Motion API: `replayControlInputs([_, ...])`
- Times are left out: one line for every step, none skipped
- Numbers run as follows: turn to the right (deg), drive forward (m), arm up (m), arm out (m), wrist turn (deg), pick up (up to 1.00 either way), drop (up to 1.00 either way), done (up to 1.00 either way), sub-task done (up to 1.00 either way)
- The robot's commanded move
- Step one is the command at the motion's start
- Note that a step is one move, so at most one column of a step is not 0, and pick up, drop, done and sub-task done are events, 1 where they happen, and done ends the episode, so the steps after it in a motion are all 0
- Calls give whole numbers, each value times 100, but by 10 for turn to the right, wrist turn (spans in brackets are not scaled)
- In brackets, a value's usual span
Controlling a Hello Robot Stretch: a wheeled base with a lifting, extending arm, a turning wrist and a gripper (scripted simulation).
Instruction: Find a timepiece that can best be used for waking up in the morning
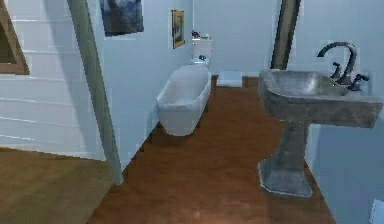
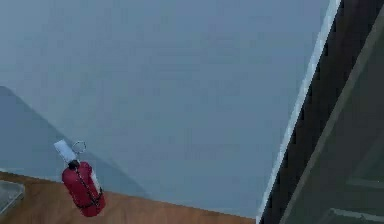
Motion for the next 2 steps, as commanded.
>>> replayControlInputs([0, 100, 0, 0, 0, 0, 0, 0, 0])
replayControlInputs([-90, 0, 0, 0, 0, 0, 0, 0, 0])
